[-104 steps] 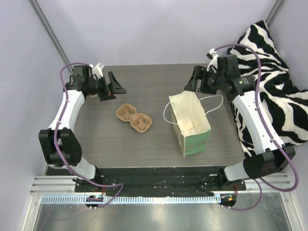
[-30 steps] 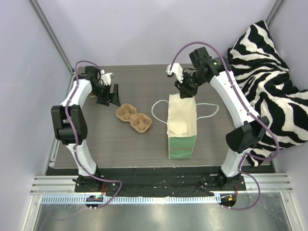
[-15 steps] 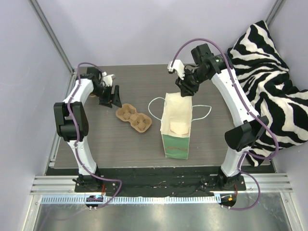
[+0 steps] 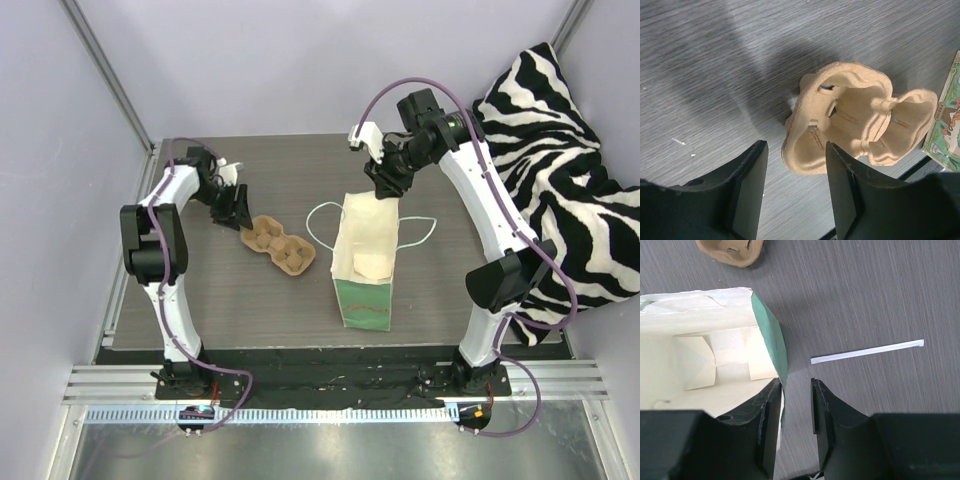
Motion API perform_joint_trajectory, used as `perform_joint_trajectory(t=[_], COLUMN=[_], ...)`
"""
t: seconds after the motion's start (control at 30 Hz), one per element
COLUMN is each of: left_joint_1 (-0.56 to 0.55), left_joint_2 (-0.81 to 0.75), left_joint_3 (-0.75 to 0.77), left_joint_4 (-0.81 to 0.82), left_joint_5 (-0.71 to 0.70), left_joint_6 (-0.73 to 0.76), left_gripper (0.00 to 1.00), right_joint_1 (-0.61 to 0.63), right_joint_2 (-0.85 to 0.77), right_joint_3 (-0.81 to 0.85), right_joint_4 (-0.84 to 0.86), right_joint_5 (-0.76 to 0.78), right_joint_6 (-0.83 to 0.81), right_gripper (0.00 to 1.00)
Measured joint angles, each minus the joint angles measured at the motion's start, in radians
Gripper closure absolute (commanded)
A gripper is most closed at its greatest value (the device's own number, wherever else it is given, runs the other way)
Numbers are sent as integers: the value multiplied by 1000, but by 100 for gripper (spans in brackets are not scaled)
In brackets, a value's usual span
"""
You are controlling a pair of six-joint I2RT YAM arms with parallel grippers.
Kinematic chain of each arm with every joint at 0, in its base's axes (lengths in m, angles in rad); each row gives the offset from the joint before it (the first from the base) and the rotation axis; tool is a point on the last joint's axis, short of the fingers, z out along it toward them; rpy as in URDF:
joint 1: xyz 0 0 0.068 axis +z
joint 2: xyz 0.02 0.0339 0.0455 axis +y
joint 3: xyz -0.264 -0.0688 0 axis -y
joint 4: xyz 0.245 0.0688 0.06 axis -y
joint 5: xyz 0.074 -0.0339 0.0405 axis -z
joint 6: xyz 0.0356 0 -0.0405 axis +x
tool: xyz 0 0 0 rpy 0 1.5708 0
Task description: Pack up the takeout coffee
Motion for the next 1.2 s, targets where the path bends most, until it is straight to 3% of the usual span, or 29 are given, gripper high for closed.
perform_joint_trajectory(t=[0.4,0.63,0.87,0.97,1.0,1.2], left_joint_1=[-6,-29,-44,-44,-44,-44], left_joint_2=[31,44,46,46,46,43], left_joint_3=[0,0,0,0,0,0], left_joint_4=[8,24,34,35,35,34], left_joint_5=[0,-2,15,32,37,47], left_joint_6=[3,0,-8,-8,-8,-6], left_gripper=[59,71,82,91,98,100], right_joint_1=[0,-1,-1,-1,-1,-1], right_joint_2=[27,27,27,27,27,27], right_joint_3=[2,2,2,2,2,2], right_joint_4=[-2,-3,-3,-3,-3,-4], right_joint_5=[-3,-4,-12,-16,-17,-38], right_joint_6=[0,0,7,12,14,45], right_gripper=[68,71,86,97,99,99])
